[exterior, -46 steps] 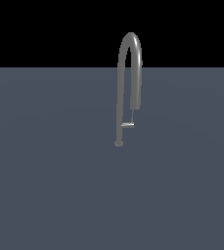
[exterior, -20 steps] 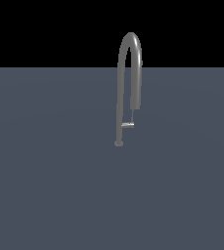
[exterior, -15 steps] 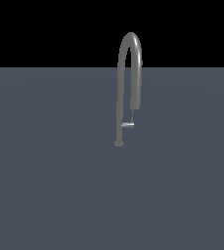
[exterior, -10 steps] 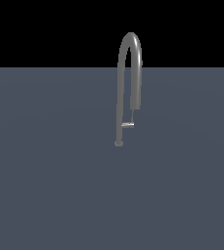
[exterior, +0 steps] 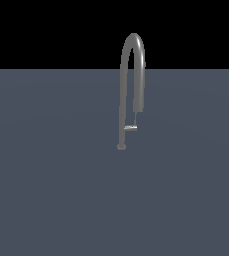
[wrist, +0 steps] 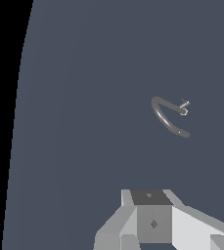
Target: Turn on the faucet by rotating a designated handle.
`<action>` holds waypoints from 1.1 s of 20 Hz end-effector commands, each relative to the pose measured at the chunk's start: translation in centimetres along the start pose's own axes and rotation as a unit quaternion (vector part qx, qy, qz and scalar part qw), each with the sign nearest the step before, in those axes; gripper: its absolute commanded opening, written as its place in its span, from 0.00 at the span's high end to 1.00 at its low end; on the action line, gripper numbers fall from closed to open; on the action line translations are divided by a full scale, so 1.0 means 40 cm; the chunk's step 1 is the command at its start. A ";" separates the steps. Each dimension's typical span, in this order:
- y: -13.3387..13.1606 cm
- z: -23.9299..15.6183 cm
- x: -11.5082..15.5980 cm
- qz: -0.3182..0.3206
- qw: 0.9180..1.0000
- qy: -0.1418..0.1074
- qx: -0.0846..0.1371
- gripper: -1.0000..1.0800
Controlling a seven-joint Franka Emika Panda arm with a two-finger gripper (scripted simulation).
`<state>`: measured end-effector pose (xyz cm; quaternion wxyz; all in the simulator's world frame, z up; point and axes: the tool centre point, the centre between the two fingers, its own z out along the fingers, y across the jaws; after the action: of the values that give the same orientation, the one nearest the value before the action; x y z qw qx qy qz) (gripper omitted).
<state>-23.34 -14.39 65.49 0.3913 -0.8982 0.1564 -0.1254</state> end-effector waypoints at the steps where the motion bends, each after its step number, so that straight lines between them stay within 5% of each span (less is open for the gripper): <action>1: 0.027 -0.013 0.038 0.025 0.999 -0.012 0.032 1.00; 7: 0.108 -0.007 0.145 0.094 0.989 -0.054 0.099 1.00; 12: 0.184 0.041 0.243 0.156 0.972 -0.100 0.142 1.00; 22: 0.340 0.260 0.427 0.293 0.914 -0.209 0.187 1.00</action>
<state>-7.84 -22.84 52.02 0.5889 -0.7414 0.2930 0.1332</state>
